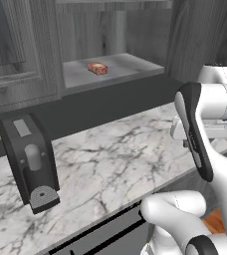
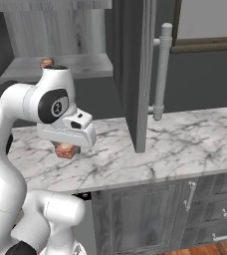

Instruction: Pick up the bar soap and bar soap from the sink, and place them back in the cabinet, and close the cabinet door.

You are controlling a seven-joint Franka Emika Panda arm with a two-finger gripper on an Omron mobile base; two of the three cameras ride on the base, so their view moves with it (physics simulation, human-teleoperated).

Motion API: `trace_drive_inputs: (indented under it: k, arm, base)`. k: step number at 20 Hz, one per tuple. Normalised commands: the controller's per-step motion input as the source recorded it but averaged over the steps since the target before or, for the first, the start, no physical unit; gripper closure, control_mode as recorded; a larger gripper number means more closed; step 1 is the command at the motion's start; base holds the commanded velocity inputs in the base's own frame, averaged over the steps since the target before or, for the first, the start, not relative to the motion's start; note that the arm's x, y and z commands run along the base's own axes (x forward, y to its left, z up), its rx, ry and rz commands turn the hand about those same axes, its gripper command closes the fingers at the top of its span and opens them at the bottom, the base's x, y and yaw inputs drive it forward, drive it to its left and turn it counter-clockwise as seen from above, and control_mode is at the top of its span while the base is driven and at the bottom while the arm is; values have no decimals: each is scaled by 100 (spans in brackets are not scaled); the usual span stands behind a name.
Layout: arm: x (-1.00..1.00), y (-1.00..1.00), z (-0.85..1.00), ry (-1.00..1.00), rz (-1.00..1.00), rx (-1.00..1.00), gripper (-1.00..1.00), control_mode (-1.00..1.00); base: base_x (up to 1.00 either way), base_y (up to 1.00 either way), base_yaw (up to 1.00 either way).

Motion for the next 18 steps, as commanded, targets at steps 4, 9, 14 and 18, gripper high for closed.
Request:
trace_drive_inputs:
  k: [4, 9, 14, 18]
  arm:
    - [0, 0, 0, 0, 0, 0, 100, 100]
    - [0, 0, 0, 0, 0, 0, 100, -100]
    - [-7, 0, 7, -8, 0, -1, 100, -100]
    - [-6, 7, 38, -22, 0, -3, 100, -100]
  base:
    - [0, 0, 0]
    - [0, 0, 0]
    - [0, 0, 0]
    - [0, 0, 0]
